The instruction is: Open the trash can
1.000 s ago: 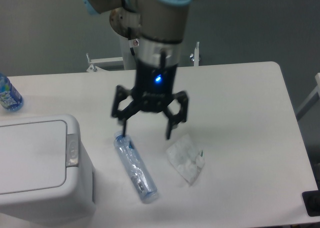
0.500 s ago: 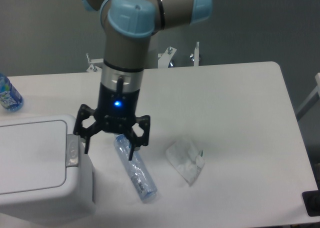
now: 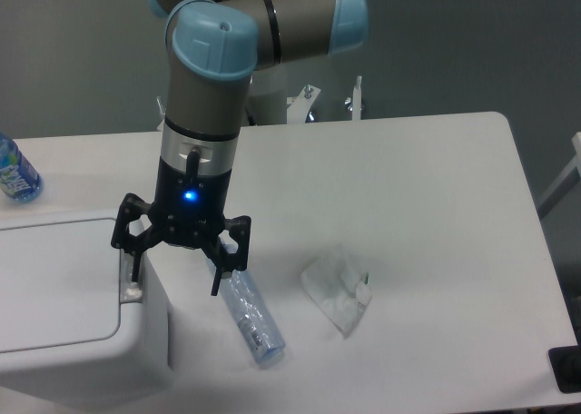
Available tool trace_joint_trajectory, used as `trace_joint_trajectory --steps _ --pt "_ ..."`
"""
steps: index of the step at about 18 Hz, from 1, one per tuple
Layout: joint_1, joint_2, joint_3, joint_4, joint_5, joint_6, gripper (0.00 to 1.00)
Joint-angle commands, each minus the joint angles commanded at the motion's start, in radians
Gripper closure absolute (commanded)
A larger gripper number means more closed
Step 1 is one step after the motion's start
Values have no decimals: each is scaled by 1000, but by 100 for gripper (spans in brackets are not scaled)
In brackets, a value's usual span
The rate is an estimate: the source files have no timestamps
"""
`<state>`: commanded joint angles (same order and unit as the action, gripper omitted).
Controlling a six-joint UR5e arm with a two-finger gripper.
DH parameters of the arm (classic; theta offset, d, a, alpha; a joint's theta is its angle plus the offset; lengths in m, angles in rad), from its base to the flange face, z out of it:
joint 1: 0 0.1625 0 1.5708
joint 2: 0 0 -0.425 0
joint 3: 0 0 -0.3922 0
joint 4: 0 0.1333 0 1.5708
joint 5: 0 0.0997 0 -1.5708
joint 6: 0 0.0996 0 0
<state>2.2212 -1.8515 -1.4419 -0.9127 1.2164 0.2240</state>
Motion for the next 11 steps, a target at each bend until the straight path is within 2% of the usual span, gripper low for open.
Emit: trace_joint_trajectory --steps 11 --pt "-2 -9 0 2 2 3 0"
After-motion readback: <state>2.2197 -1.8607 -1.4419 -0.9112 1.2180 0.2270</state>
